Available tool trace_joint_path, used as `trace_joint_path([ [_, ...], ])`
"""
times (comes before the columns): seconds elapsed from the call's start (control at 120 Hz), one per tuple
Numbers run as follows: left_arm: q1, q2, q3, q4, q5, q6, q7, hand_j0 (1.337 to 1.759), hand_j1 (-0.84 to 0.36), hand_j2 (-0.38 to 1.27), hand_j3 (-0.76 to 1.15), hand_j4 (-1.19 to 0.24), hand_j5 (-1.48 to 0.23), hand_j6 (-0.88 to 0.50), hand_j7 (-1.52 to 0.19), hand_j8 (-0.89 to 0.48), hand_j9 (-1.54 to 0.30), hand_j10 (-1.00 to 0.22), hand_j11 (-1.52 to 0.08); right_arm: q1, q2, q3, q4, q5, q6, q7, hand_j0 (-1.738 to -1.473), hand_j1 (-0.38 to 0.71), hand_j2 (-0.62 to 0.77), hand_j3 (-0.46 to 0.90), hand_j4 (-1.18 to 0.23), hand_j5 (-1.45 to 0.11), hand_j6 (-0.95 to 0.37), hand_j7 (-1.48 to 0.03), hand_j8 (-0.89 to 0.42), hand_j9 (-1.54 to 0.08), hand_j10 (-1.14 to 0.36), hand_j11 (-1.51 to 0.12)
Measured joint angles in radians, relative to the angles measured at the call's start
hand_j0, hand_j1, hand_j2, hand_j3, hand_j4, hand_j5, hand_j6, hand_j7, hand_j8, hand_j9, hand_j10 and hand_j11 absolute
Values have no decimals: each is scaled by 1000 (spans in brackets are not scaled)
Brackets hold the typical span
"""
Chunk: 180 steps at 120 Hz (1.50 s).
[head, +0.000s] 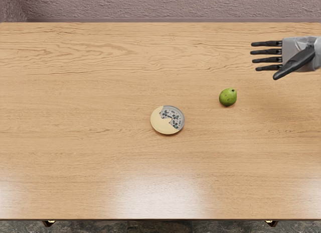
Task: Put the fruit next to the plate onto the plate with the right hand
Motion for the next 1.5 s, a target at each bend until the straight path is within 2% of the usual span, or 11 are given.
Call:
trace_joint_path([
  [0.2, 0, 0, 0, 0, 1, 0, 0, 1658, 332, 3, 0, -14, -18, -14, -18, -14, -18, -14, -18, 7, 7, -5, 9, -19, 0, 0, -1658, -349, -1, 0, 0, 0, 2, 0, 2, 0, 1, 0],
  [0.4, 0, 0, 0, 0, 1, 0, 0, 1658, 332, 3, 0, -14, -18, -14, -18, -14, -18, -14, -18, 74, 109, -10, 11, -206, 0, 0, -1658, -349, -1, 0, 0, 0, 1, 0, 1, 0, 1, 0],
  [0.592, 0, 0, 0, 0, 0, 0, 0, 1658, 332, 3, 0, -14, -18, -14, -18, -14, -18, -14, -18, 139, 260, -53, 19, -467, 0, 0, -1658, -349, 0, 0, -1, 0, 0, 0, 0, 0, 0, 0],
  [0.658, 0, 0, 0, 0, 0, 0, 0, 1658, 332, 3, 0, -14, -18, -14, -18, -14, -18, -14, -18, 170, 287, -111, 57, -514, 0, 0, -1658, -349, 0, 0, -1, 0, -1, 0, -1, 0, 0, 0],
  [0.75, 2, 0, 0, 0, 0, 0, 0, 1658, 332, 3, 0, -14, -18, -14, -18, -14, -18, -14, -18, 196, 289, -159, 148, -546, -33, 0, -1658, -349, 0, 0, -1, 0, -1, 0, -1, 0, -1, 0],
  [0.942, 8, 0, -1, 0, 1, 0, 0, 1658, 332, 3, 0, -14, -18, -14, -18, -14, -18, -14, -18, 226, 231, -232, 282, -671, -220, 0, -1658, -349, 0, 0, -2, 0, -2, 0, -2, 0, -1, 0],
  [1.242, 6, 0, 0, 0, 1, 0, 0, 1658, 332, 3, 0, -14, -18, -14, -18, -14, -18, -14, -18, 106, 159, -247, 471, -900, -603, 0, -1658, -349, 0, 0, -3, 0, -4, 0, -3, 0, -2, 0],
  [1.375, 6, 0, 0, 0, 1, 0, 0, 1658, 332, 3, 0, -14, -18, -14, -18, -14, -18, -14, -18, 19, 151, -225, 505, -1000, -689, 0, -1658, -349, 1, 0, -3, 0, -4, 0, -3, 0, -2, 0],
  [1.5, 6, 0, 0, -1, 0, 0, 0, 1658, 332, 3, 0, -14, -18, -14, -18, -14, -18, -14, -18, -16, 190, -205, 517, -1058, -753, 0, -1658, -318, -4, 0, -29, -35, -31, -34, -30, -34, -29, -34],
])
